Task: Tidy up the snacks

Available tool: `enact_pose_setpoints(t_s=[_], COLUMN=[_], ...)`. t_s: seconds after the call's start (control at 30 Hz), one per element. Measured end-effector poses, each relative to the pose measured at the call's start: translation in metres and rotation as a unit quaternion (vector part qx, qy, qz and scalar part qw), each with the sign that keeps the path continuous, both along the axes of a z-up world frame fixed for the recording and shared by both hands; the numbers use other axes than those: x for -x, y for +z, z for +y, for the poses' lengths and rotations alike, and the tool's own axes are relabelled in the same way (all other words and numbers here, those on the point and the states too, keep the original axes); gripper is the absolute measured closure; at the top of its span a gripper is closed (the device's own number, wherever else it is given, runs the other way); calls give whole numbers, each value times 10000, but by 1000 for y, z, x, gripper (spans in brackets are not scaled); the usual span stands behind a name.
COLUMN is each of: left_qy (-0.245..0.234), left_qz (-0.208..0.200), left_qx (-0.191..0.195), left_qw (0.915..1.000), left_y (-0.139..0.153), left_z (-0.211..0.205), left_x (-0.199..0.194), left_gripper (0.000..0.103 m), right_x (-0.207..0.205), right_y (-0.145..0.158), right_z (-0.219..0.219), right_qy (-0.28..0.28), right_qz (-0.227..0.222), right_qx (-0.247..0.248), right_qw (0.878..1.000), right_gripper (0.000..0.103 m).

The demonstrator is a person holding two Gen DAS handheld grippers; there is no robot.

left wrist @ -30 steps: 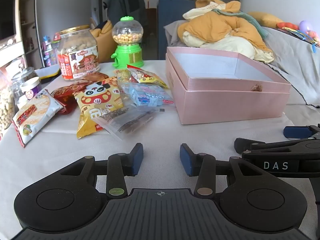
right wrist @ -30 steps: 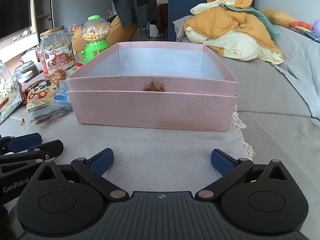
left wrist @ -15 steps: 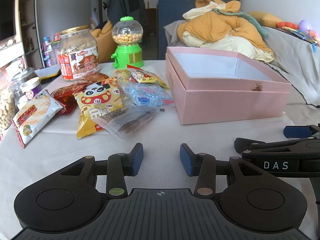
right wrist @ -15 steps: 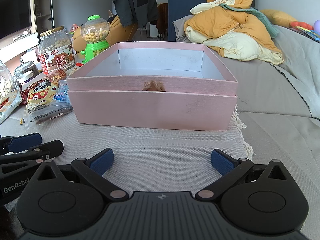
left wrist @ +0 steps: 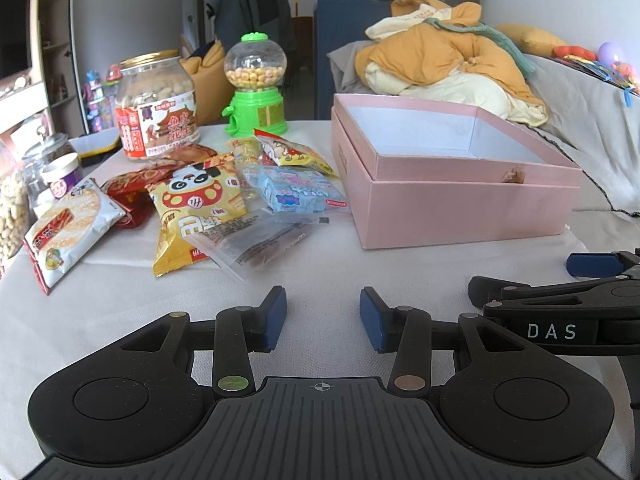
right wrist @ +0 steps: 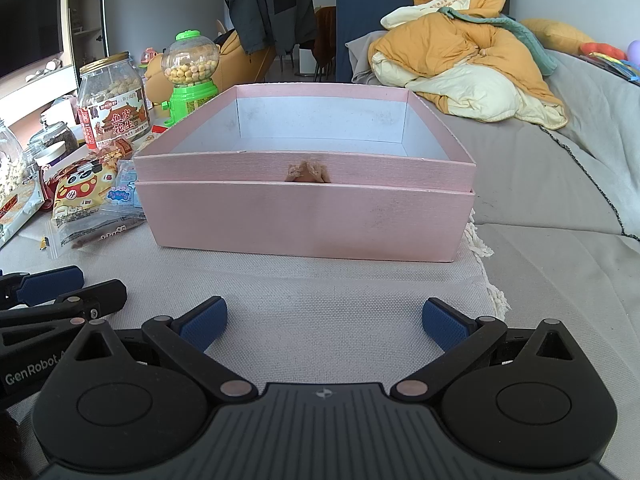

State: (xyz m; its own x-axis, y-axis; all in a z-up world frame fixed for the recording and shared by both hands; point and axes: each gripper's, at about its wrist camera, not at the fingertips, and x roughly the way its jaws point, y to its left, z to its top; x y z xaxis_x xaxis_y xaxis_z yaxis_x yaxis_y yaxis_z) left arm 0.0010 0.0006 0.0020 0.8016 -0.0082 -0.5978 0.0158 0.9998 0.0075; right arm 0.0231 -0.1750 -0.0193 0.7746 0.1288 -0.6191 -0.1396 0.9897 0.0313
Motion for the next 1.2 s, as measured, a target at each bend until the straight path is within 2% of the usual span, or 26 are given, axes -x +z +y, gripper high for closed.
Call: enact_pose_setpoints(t_s=[1.2], left_qy=[2], left_qz=[-1], left_qx=[43], left_qw=[10000], left_y=[-2], left_z=[2], left_x=[0], left_gripper=[56], right_x=[0], right_y=[0], right_z=[0], right_qy=[0], right_qz=[1], right_qx=[1], right_qw=[10000], right_gripper=[0])
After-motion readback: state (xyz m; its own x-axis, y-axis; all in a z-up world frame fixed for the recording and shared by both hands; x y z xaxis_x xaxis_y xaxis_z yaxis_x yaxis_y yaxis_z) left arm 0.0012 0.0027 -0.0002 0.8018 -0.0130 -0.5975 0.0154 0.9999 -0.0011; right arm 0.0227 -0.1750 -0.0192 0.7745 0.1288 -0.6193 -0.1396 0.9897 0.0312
